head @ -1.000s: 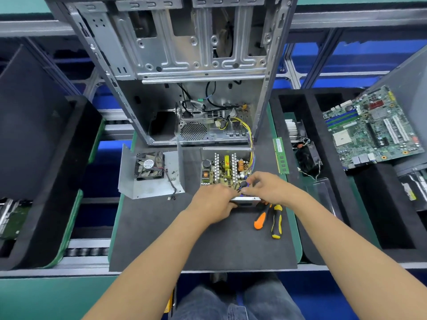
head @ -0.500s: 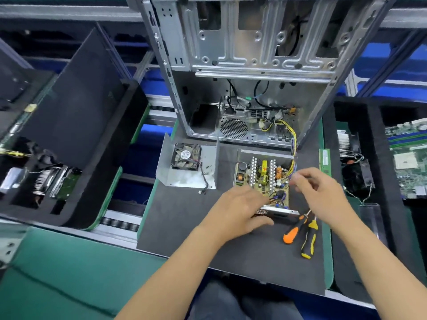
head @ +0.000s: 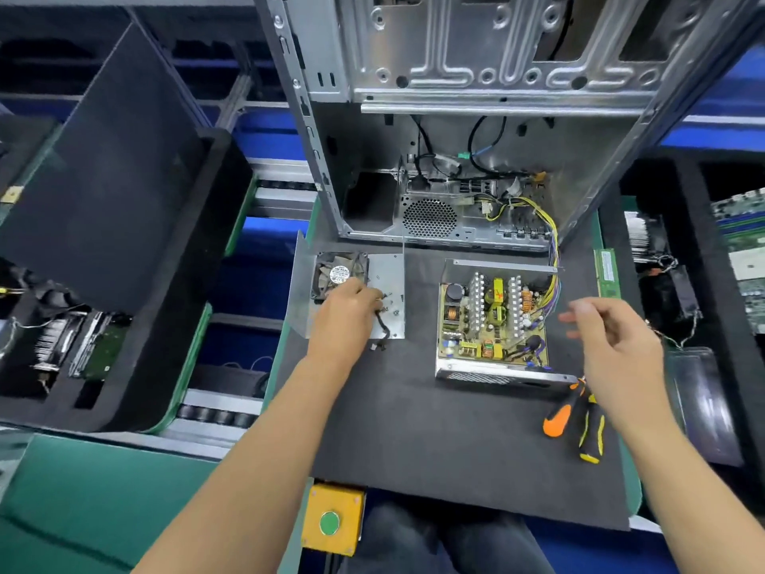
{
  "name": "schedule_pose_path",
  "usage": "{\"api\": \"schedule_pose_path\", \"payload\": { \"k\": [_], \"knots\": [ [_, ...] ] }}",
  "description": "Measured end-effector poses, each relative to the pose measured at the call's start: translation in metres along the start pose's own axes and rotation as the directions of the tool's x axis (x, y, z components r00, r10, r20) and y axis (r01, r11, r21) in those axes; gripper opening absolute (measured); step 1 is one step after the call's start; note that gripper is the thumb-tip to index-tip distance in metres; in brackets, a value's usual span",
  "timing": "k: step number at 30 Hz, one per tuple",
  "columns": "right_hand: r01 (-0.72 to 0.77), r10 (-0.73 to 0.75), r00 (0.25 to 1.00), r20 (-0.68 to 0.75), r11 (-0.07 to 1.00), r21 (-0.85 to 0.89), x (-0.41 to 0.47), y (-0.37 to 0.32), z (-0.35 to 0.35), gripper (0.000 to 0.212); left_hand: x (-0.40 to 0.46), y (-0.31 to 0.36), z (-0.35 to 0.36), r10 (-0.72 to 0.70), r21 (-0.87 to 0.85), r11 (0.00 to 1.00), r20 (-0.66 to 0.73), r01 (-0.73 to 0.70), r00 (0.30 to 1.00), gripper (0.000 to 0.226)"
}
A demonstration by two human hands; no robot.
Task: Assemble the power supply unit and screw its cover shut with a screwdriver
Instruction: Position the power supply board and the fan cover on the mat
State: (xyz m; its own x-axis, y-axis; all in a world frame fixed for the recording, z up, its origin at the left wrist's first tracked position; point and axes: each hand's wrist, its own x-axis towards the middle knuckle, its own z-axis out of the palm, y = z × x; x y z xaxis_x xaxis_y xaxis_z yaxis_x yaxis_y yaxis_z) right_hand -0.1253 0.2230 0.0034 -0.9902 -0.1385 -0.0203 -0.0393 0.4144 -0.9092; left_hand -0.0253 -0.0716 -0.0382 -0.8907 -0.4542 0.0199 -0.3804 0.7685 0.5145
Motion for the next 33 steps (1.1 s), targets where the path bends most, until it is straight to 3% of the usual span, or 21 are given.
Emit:
{"api": "schedule_pose_path", "payload": {
  "k": [3,10,13,15,19,23,28,33],
  "knots": [
    [-0.017,0.017,1.000,-0.018,1.000,0.011,-0.003,0.000,0.002,0.015,0.007,-0.001,0.007,-0.012,0.021,1.000,0.069,0.011,0.998,0.018],
    [-0.015,0.015,0.999,-0.035,1.000,0.010,-0.007,0.001,0.002,0.016,0.009,0.001,0.005,0.121,0.223,0.965,0.089,-0.139,0.989,0.023],
    [-0.015,0.016,0.999,-0.046,1.000,0.017,-0.007,-0.003,0.004,0.015,0.005,0.000,0.001,0.128,0.113,0.986,-0.034,-0.123,0.991,0.013],
    [-0.012,0.013,0.999,-0.052,1.000,0.026,-0.007,-0.007,0.005,0.015,0.001,-0.004,-0.002,0.050,-0.024,0.998,-0.123,-0.053,0.991,0.008],
    [-0.023,0.028,0.997,-0.066,0.997,0.068,-0.008,-0.013,0.009,0.015,-0.004,0.000,-0.002,-0.030,-0.219,0.975,-0.049,0.019,0.998,0.004],
    [-0.029,0.032,0.998,-0.056,0.998,0.062,-0.011,-0.014,0.012,0.015,0.001,0.013,0.006,0.110,-0.095,0.990,0.103,-0.100,0.989,0.008],
    [-0.026,0.029,0.998,-0.049,0.998,0.059,-0.014,-0.019,0.015,0.015,0.005,0.017,0.011,0.063,0.041,0.997,0.157,-0.070,0.986,0.018],
    [-0.030,0.033,0.999,-0.037,0.997,0.069,-0.016,-0.028,0.019,0.016,0.006,0.012,0.018,0.069,0.135,0.987,0.162,-0.092,0.984,0.013]
  ]
}}
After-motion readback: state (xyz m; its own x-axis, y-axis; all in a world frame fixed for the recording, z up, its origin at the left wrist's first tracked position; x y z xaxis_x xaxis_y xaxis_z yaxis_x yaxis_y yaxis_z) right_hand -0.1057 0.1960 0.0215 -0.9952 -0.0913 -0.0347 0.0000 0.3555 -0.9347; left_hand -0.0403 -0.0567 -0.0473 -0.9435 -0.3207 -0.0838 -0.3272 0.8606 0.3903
